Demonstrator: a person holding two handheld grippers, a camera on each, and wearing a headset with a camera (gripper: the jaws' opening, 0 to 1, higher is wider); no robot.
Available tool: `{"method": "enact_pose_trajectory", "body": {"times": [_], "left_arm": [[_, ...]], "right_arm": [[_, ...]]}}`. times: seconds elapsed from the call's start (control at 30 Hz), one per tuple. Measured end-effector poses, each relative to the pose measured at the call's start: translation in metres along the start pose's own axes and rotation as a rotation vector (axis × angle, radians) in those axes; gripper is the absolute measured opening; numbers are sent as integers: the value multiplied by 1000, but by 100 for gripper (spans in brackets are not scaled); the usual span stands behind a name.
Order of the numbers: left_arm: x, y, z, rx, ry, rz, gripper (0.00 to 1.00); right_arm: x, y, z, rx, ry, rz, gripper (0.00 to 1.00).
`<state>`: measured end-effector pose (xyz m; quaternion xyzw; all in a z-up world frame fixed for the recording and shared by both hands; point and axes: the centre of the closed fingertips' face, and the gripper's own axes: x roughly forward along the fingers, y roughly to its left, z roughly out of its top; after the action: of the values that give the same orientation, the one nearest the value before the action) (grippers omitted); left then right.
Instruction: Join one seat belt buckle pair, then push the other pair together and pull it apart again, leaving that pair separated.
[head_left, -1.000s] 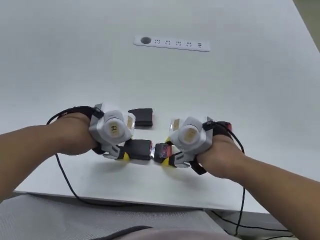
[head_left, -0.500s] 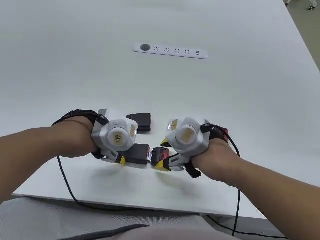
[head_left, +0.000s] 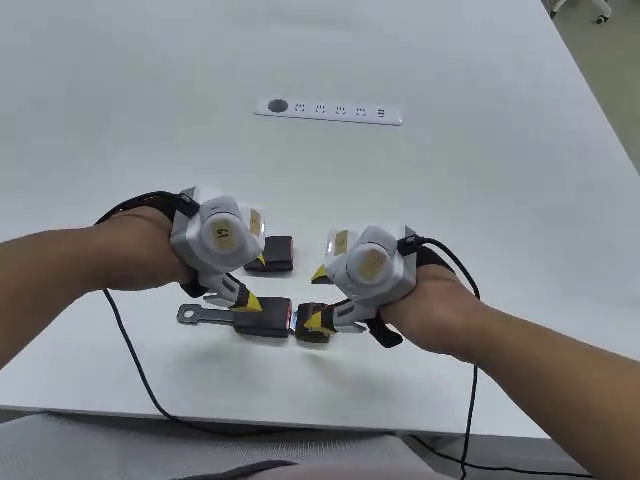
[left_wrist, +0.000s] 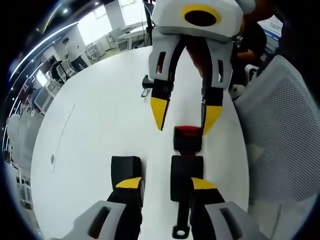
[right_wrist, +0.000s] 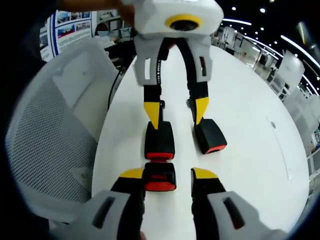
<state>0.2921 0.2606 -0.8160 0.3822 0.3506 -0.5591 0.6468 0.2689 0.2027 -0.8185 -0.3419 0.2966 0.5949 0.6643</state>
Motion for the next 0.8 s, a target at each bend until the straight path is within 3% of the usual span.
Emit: {"method": "enact_pose_trajectory", "body": {"times": [0.13, 0.33, 0.6, 0.7, 0.73, 0.8], "left_arm": [[2, 15, -2, 9, 13, 17, 39], [5, 41, 0, -58, 2, 48, 39], [13, 53, -3, -59, 25, 18, 40], [16, 58, -5, -40, 40, 12, 40], [18, 61, -6, -44, 42, 6, 41], [21, 62, -7, -44, 47, -7, 42]], "right_arm": [[-9, -13, -18, 9, 21, -18, 37], [-22, -36, -52, 47, 61, -49, 37], [-45, -66, -90, 79, 102, -89, 37], [-56, -71, -107, 104, 128, -102, 38], [-59, -74, -115, 142, 134, -107, 39], [-65, -78, -125, 139, 146, -114, 40]]}}
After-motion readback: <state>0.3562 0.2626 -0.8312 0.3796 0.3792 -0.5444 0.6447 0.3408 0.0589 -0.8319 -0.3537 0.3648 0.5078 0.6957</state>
